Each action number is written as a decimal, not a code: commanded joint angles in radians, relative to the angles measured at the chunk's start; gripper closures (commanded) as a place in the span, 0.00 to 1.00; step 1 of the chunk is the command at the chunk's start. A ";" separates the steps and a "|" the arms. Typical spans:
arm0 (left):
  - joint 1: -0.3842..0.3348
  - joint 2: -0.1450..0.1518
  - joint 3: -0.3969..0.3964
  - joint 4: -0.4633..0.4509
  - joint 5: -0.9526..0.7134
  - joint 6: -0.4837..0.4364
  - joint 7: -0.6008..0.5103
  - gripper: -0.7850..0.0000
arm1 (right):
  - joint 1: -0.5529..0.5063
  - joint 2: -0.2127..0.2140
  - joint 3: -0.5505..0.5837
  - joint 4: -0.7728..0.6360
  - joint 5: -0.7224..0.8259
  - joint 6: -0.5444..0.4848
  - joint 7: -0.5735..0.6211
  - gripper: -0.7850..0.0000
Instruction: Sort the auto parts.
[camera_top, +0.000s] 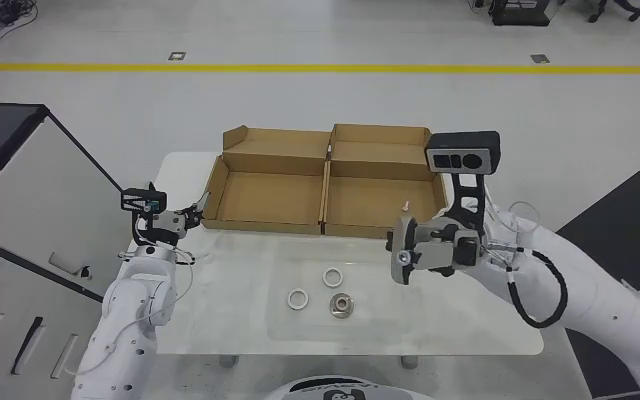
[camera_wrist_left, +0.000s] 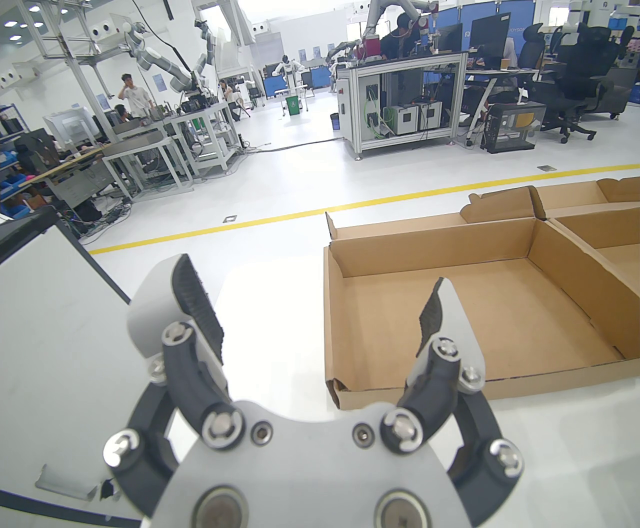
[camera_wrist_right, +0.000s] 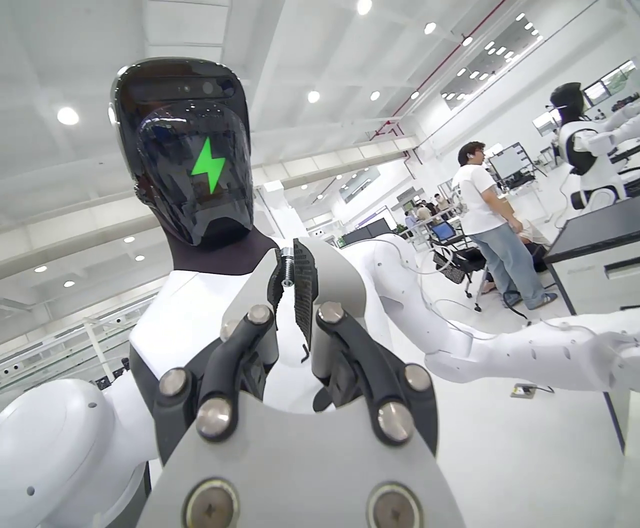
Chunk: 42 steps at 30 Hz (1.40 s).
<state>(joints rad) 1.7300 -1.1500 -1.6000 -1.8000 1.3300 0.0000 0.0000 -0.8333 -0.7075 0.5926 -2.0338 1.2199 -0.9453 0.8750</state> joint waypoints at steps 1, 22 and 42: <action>0.000 0.000 0.000 0.000 0.000 0.000 0.000 0.00 | -0.018 -0.007 0.018 -0.018 0.029 -0.001 -0.002 1.00; 0.000 0.000 0.000 0.000 0.000 0.000 0.000 0.00 | -0.084 -0.119 0.185 0.045 0.029 0.169 0.169 1.00; 0.000 0.000 0.000 0.000 0.000 0.000 0.000 0.00 | -0.174 -0.219 0.324 0.002 0.170 0.243 0.243 1.00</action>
<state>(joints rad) 1.7300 -1.1500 -1.6000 -1.8000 1.3300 0.0000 0.0000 -1.0011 -0.9211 0.9068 -2.0327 1.3892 -0.7104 1.1098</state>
